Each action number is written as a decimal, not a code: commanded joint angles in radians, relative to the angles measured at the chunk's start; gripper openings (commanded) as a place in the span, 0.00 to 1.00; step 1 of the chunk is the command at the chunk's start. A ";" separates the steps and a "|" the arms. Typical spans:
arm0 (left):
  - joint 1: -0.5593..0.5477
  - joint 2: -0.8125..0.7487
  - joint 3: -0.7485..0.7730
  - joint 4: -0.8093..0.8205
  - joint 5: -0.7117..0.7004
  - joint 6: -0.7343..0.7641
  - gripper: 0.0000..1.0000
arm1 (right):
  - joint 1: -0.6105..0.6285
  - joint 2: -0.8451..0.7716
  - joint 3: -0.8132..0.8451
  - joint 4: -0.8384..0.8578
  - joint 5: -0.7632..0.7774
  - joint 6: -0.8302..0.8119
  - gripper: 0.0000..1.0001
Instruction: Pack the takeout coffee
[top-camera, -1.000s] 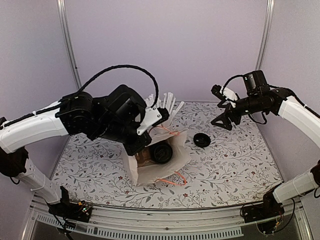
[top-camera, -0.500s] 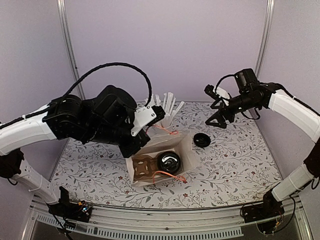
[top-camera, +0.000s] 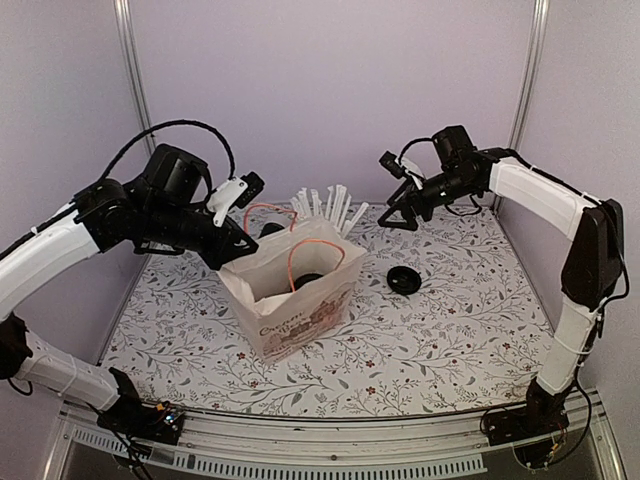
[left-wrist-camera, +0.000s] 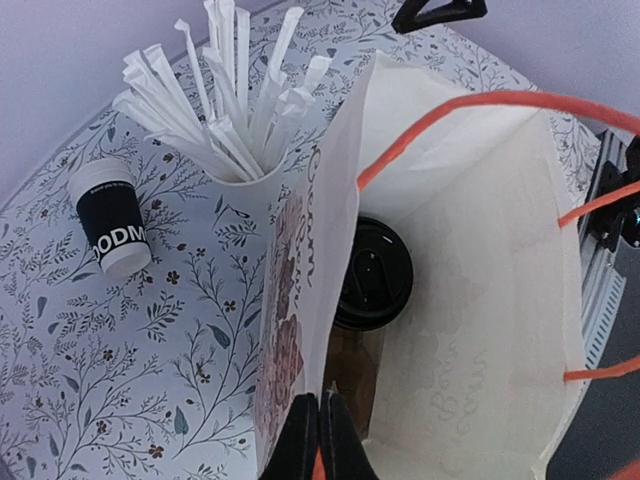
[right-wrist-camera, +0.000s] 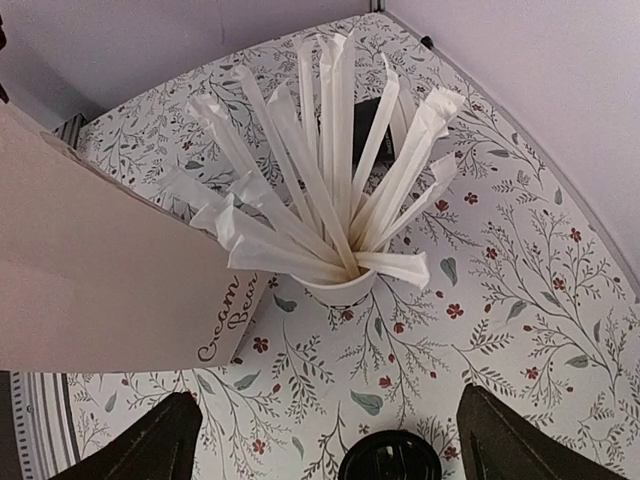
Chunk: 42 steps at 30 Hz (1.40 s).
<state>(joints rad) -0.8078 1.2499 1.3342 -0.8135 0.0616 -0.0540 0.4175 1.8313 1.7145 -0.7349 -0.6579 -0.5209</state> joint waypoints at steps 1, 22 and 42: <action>0.084 -0.014 -0.031 0.056 0.140 0.018 0.01 | -0.005 0.096 0.101 0.064 -0.094 0.095 0.86; 0.183 -0.139 -0.099 0.154 0.171 -0.004 0.52 | -0.005 0.266 0.174 0.223 -0.151 0.252 0.35; 0.184 -0.337 -0.258 0.332 0.175 -0.122 0.53 | -0.005 0.152 0.133 0.212 -0.141 0.249 0.00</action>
<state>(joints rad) -0.6353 0.9272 1.0927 -0.5335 0.2462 -0.1516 0.4175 2.0766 1.8576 -0.5228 -0.7959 -0.2626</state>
